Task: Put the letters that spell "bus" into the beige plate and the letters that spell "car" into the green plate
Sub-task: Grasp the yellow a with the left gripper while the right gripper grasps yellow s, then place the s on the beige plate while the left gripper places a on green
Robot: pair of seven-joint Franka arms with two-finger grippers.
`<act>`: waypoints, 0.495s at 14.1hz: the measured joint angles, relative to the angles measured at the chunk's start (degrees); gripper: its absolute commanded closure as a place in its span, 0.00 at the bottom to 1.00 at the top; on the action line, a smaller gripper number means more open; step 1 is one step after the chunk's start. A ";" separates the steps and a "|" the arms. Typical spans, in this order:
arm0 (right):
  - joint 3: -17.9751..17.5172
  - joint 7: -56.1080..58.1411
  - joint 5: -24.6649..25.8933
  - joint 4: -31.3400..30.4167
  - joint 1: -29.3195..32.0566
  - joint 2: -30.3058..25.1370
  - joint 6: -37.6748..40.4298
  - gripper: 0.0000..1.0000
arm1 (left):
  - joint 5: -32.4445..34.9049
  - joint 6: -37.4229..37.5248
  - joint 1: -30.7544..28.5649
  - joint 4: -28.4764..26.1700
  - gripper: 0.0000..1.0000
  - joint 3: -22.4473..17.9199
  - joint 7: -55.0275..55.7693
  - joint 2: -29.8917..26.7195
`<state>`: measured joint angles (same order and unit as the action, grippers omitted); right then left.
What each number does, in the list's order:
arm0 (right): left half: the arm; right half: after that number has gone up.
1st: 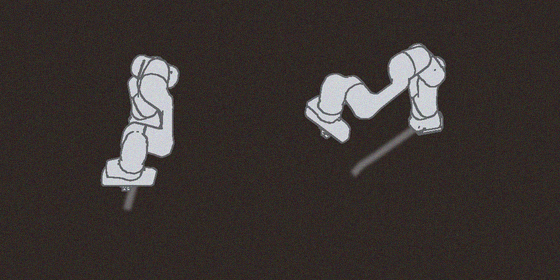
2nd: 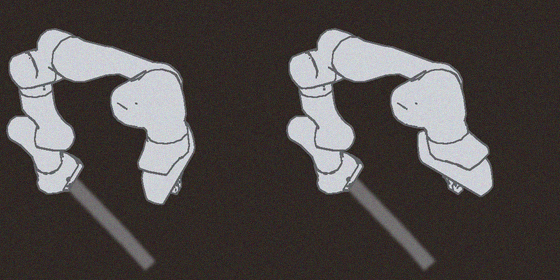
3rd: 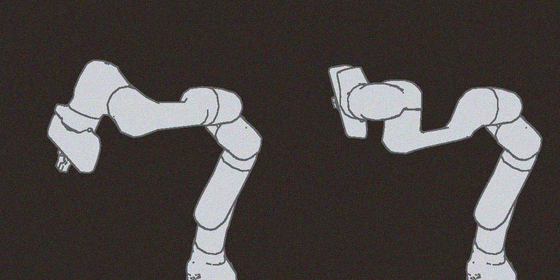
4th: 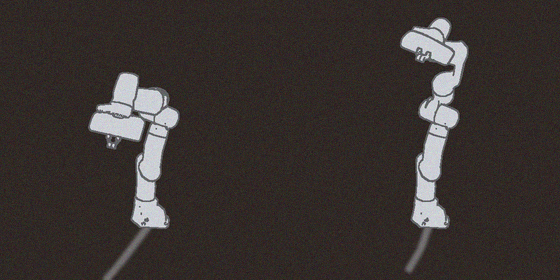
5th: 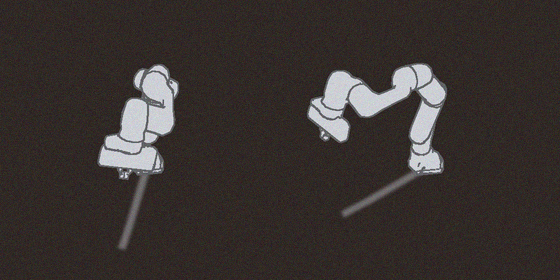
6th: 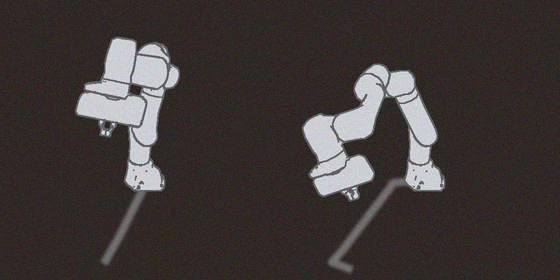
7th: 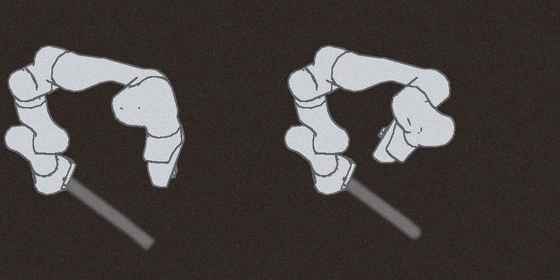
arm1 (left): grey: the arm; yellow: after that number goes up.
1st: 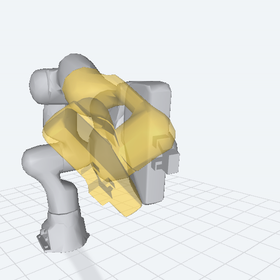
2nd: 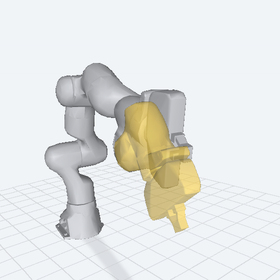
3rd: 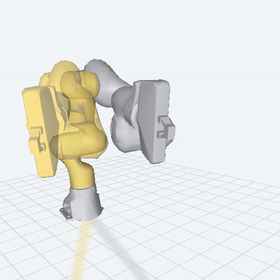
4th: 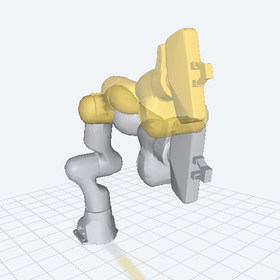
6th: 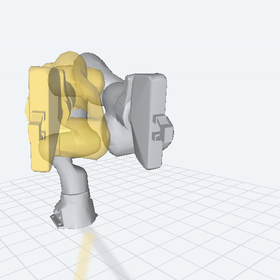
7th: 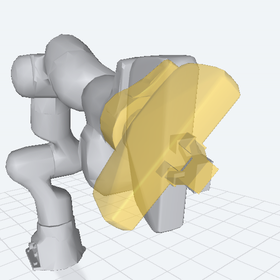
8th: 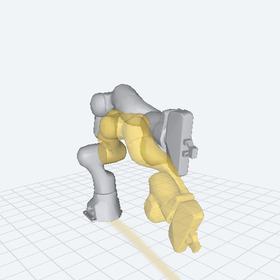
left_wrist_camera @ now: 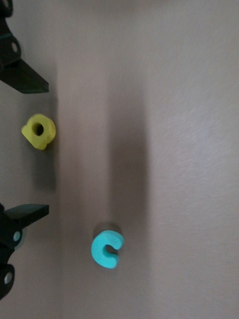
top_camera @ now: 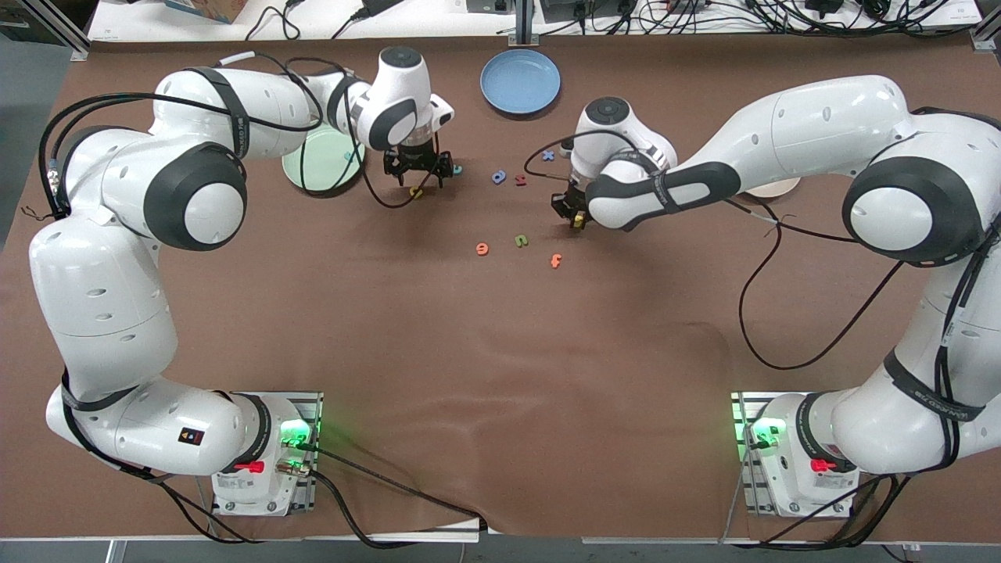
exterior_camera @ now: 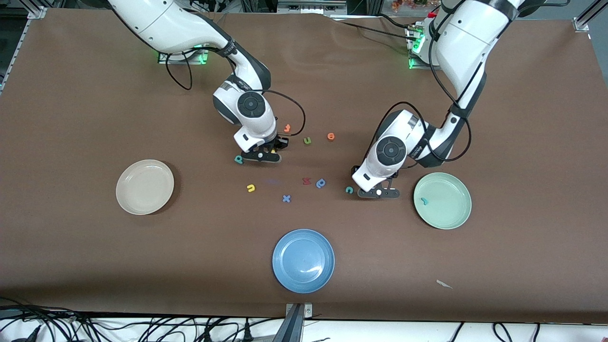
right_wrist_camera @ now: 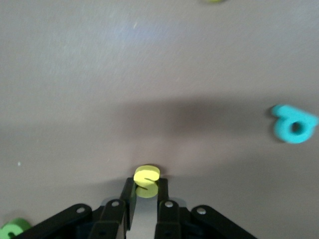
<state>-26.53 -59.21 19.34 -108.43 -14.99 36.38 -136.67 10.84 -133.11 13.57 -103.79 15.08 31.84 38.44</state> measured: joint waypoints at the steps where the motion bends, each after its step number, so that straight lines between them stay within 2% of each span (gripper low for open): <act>1: 0.05 0.61 0.23 2.14 0.09 -0.14 3.44 0.97 | 0.00 -1.86 -0.02 -1.30 0.07 0.00 -0.50 0.15; 3: 0.25 4.70 0.32 5.68 1.02 -1.04 9.81 0.97 | 0.00 -2.98 -0.24 -1.90 0.27 0.12 -1.20 0.12; 4: 0.62 7.72 0.35 6.46 1.88 -1.90 12.18 0.97 | 0.00 -2.96 -0.33 -1.90 0.33 0.16 -1.80 -0.08; 6: 2.45 14.55 0.39 6.66 3.41 -3.93 14.62 0.97 | 0.00 -2.90 -0.62 -1.94 0.54 0.27 -2.72 -0.43; 7: 4.11 18.33 0.39 6.62 3.75 -4.90 15.16 0.97 | 0.00 -2.90 -0.81 -1.98 0.59 0.40 -3.08 -0.47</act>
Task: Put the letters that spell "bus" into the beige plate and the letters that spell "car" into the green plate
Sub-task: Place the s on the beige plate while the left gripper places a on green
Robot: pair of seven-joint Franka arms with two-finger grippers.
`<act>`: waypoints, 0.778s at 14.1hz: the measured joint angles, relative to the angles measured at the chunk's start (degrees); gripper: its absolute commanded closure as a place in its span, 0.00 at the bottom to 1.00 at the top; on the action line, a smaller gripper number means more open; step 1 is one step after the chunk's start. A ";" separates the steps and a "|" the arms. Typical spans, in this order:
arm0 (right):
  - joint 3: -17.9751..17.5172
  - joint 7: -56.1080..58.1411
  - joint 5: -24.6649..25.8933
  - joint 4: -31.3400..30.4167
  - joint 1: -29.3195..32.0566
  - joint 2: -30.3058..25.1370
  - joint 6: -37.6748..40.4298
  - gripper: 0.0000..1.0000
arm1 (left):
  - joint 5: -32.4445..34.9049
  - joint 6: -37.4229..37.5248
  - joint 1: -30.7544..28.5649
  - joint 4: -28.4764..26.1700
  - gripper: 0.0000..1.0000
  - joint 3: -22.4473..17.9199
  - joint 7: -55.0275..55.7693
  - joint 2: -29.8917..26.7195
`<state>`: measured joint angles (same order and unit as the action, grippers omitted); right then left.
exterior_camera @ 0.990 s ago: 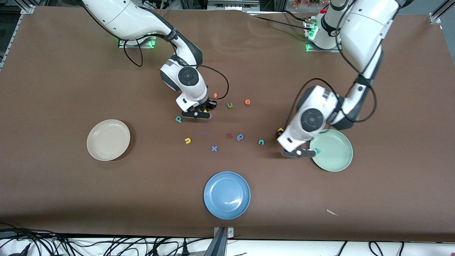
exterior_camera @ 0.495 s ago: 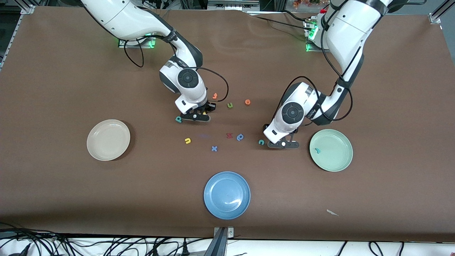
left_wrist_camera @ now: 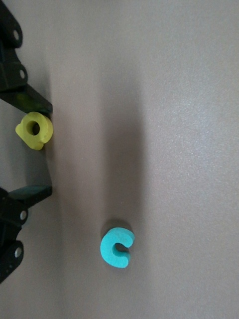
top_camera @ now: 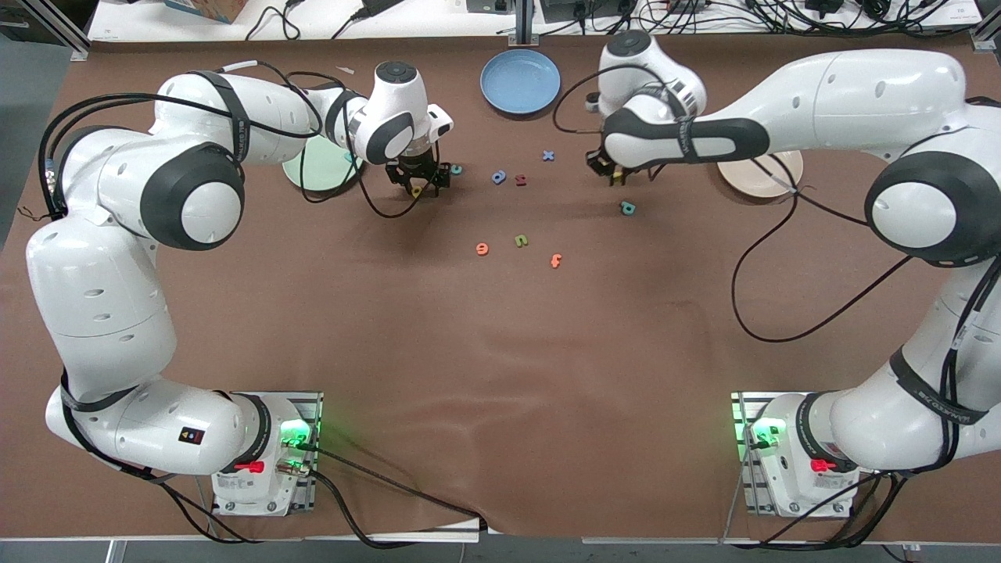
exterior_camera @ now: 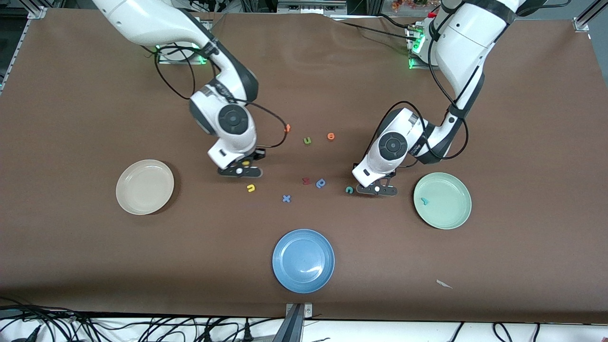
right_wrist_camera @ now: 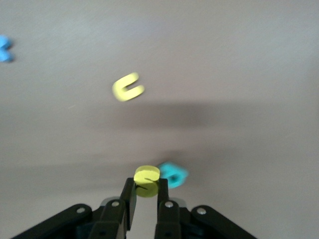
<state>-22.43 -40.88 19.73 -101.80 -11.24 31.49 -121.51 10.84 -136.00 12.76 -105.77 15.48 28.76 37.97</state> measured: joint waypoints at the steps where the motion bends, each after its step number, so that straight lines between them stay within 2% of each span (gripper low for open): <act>1: 1.84 3.97 0.00 -0.10 0.16 -0.82 0.35 0.97 | 0.00 0.08 -0.16 0.00 0.62 0.12 -0.16 -0.07; 4: 8.10 16.42 -0.01 -0.38 0.30 -2.19 0.52 0.97 | 0.00 0.75 -0.59 -0.01 0.63 0.25 -0.76 -0.48; 6: 12.43 24.74 -0.48 -0.43 0.49 -2.54 0.43 0.97 | 0.00 1.15 -0.73 -0.02 0.70 0.27 -0.84 -0.68; 11: 21.45 44.13 -5.60 -0.58 1.95 -2.80 -1.01 0.97 | 0.00 1.88 -0.80 0.07 0.74 0.32 -0.87 -0.91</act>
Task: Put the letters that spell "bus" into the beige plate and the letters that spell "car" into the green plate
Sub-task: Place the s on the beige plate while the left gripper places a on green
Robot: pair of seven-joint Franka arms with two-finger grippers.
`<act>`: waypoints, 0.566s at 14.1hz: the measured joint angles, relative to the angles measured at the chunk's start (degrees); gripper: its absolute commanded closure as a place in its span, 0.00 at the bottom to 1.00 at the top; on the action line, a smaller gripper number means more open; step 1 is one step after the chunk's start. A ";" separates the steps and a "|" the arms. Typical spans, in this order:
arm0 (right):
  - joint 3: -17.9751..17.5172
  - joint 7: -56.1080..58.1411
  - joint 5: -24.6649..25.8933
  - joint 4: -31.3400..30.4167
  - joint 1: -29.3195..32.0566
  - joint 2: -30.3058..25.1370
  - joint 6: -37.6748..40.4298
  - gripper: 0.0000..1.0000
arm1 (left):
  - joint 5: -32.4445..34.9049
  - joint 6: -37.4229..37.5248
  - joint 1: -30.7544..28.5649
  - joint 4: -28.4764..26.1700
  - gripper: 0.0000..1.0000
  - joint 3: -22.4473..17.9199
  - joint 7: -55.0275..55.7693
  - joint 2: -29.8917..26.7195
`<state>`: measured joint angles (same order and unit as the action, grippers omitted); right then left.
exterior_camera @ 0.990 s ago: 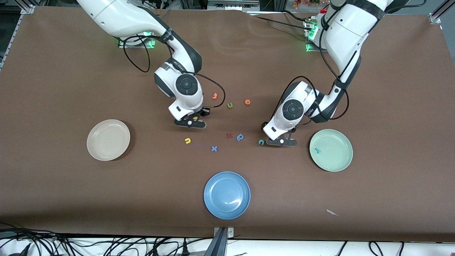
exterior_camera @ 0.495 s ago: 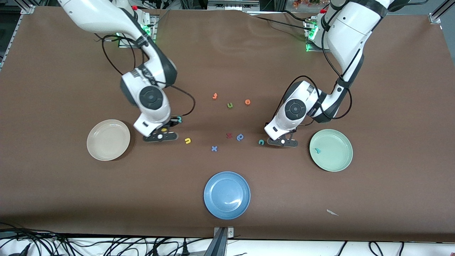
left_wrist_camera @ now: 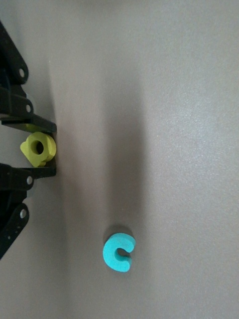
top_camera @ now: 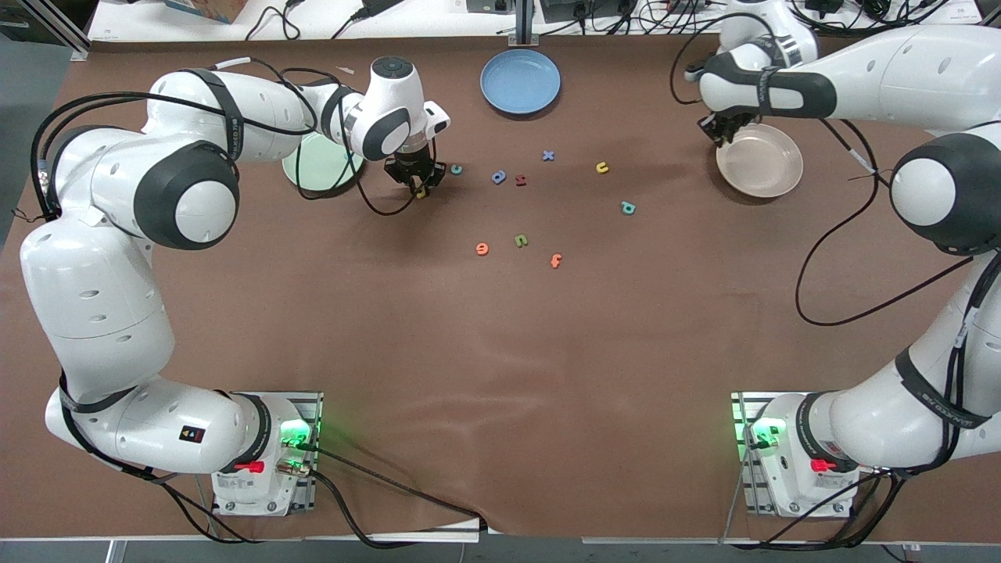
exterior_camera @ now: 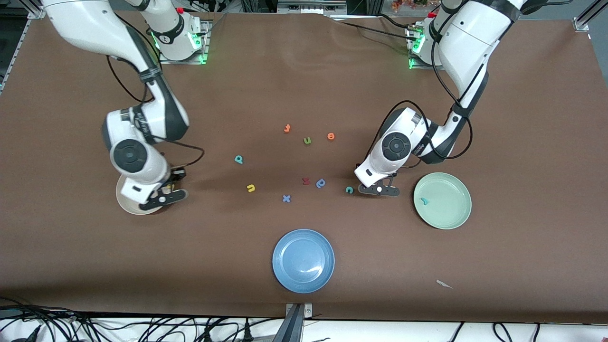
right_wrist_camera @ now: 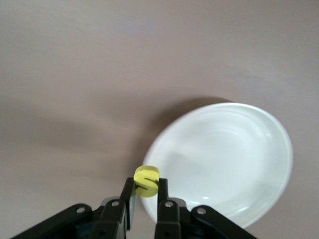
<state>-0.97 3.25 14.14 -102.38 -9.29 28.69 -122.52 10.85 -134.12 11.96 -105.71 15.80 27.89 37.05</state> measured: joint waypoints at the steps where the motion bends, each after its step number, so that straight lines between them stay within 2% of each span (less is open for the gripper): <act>1: 1.51 2.73 -0.97 -0.80 0.15 -0.14 -1.67 0.97 | 0.00 1.94 -0.10 0.56 0.74 -0.01 -0.08 -0.35; 3: 3.99 7.50 -3.28 -4.25 0.52 -0.67 -7.19 0.95 | 0.00 8.21 -0.77 3.35 0.74 -0.04 -2.22 -1.69; 5: 5.11 11.92 -5.19 -8.15 1.84 -1.15 -12.12 0.85 | 0.01 14.01 -2.78 7.36 0.73 -0.17 -7.31 -3.11; 6: 5.23 13.66 -5.63 -9.83 2.68 -1.26 -14.45 0.64 | 0.01 15.46 -4.41 9.16 0.72 -0.23 -11.16 -3.47; 7: 5.27 14.75 -5.75 -11.06 3.48 -1.28 -16.37 0.28 | 0.01 16.24 -6.26 10.60 0.70 -0.36 -15.56 -3.53; 8: 5.28 15.29 -5.82 -11.68 4.04 -1.29 -17.38 0.00 | 0.01 16.43 -7.76 11.20 0.70 -0.66 -19.33 -3.44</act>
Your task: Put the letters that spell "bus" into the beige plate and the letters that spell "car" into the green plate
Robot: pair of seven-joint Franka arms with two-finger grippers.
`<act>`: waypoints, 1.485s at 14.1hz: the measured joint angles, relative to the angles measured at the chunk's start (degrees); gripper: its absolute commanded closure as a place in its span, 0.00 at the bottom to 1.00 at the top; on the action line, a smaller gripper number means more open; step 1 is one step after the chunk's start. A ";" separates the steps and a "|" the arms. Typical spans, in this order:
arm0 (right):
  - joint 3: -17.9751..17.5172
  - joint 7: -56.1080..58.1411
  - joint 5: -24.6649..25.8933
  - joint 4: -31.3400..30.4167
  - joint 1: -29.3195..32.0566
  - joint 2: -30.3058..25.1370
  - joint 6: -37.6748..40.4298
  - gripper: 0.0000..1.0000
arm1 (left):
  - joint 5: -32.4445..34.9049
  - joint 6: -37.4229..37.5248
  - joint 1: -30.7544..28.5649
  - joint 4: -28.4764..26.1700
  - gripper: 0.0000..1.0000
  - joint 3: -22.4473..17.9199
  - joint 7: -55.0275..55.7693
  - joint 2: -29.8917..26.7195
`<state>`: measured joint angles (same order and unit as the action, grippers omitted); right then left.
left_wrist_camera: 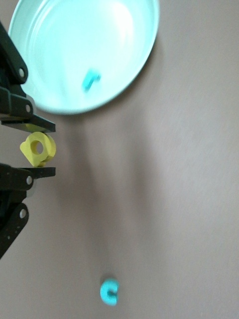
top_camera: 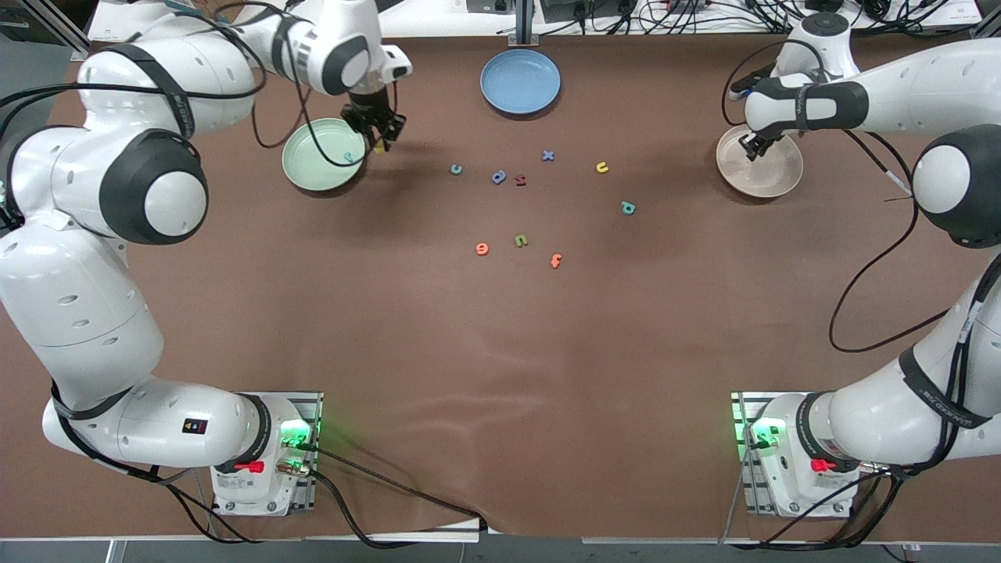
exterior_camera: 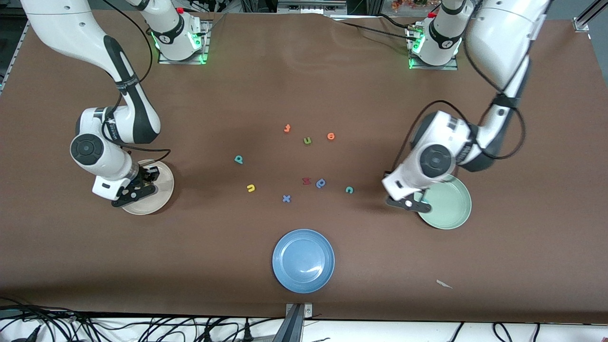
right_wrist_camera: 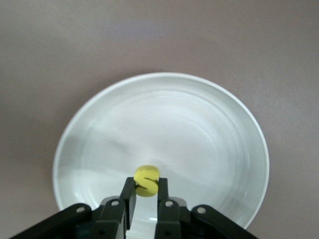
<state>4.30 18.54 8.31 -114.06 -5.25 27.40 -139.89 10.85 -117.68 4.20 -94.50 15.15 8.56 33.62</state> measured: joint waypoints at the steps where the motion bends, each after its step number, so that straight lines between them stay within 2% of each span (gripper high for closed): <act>1: 0.00 0.12 -0.37 -0.14 0.26 -0.02 -0.41 0.00 | 0.00 0.01 -1.24 0.07 0.70 -0.37 -3.14 0.21; 2: -0.13 0.18 -1.56 -0.14 0.26 -0.17 -0.41 0.00 | 0.13 0.01 -2.26 0.07 0.70 -0.84 -5.73 0.63; 3: -0.62 0.20 -2.91 -0.14 0.24 -0.54 -0.16 0.00 | 0.88 -0.01 -3.18 0.07 0.63 -1.31 -7.78 1.27; 4: -1.66 -0.20 -4.19 -0.13 0.22 -1.21 0.89 0.00 | 2.37 -0.03 -4.09 0.07 0.34 -1.62 -8.86 1.98; 5: -3.17 -1.52 -4.86 -0.13 0.19 -1.97 2.46 0.00 | 3.31 -0.16 -5.16 0.07 0.00 -1.75 -9.31 2.83; 10: -12.75 -6.63 -5.13 -1.08 -0.16 -3.41 4.76 0.00 | 3.66 -1.57 -6.53 0.51 0.00 -0.90 -9.88 4.31; 14: -19.24 -9.70 -5.19 -5.25 -0.31 -3.34 -0.47 0.00 | 0.74 -1.58 -5.54 1.54 0.01 4.14 -3.00 4.16; 17: -21.81 -13.89 -5.17 -9.45 -1.38 -3.30 -7.29 0.00 | 0.24 -1.62 -1.54 3.65 0.00 6.30 4.81 4.22; 21: -22.13 -19.98 -3.78 -10.94 -6.70 -3.31 -9.83 0.00 | 0.24 -6.28 8.07 7.41 0.00 6.08 11.39 7.32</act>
<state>-17.83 -1.43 4.53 -125.00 -11.96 24.09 -149.72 11.10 -123.96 12.27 -87.10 21.23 19.95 40.94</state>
